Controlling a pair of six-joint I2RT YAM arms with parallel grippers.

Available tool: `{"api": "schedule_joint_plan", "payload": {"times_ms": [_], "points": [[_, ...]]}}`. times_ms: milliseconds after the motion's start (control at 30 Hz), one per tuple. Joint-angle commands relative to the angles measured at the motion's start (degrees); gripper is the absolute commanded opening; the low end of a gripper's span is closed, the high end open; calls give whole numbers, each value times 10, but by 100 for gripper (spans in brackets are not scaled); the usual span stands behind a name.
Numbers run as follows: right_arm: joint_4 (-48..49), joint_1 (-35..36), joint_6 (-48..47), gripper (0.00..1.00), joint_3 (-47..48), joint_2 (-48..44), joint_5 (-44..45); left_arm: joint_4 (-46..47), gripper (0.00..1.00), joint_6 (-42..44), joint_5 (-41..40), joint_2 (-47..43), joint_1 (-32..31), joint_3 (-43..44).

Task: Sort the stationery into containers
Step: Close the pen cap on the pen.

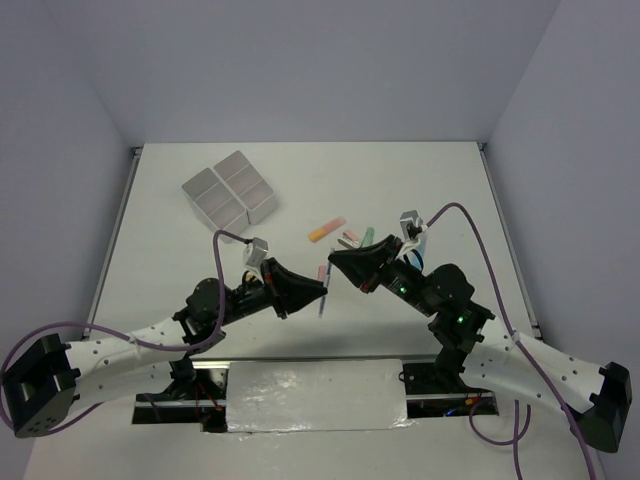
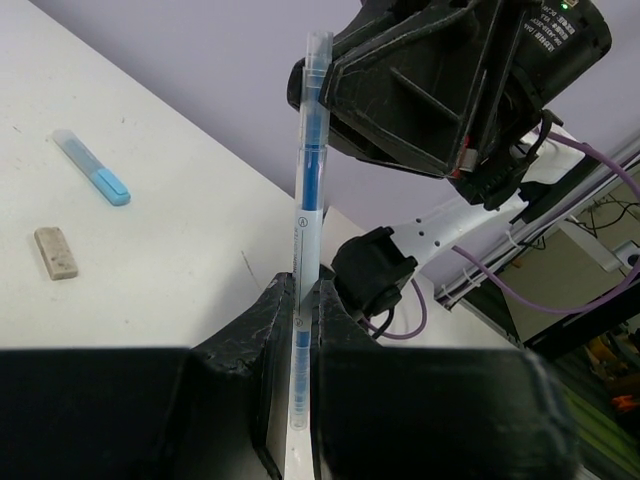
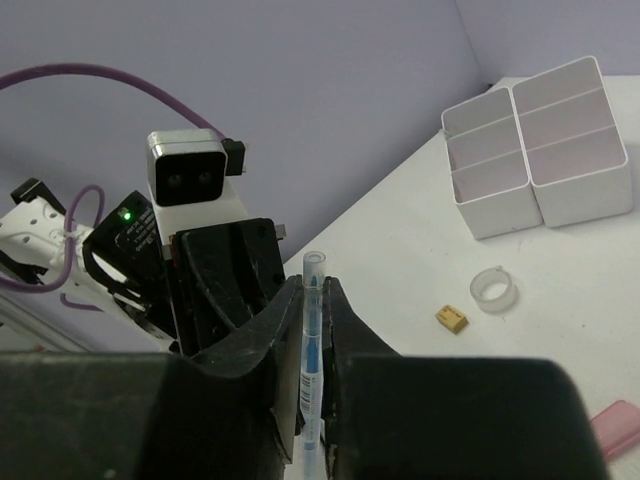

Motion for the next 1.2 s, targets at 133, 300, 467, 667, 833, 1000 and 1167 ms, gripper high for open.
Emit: {"api": "schedule_joint_plan", "payload": {"times_ms": [133,300,467,667,833,1000,1167], "points": [[3,12,-15,40,-6,-3,-22,74,0,25,-3,-3,1,51],[2,12,-16,44,-5,-7,-25,64,0,27,9,2,1,58],[13,13,-14,23,2,1,-42,63,0,28,17,8,1,60],[18,15,-16,1,13,13,-65,34,29,34,24,17,1,75],[29,18,-18,0,11,16,-71,19,44,37,35,31,1,93],[23,22,-22,0,16,17,-66,14,7,38,47,45,1,101],[9,22,-29,7,20,7,-54,21,0,44,70,46,0,96]]}}
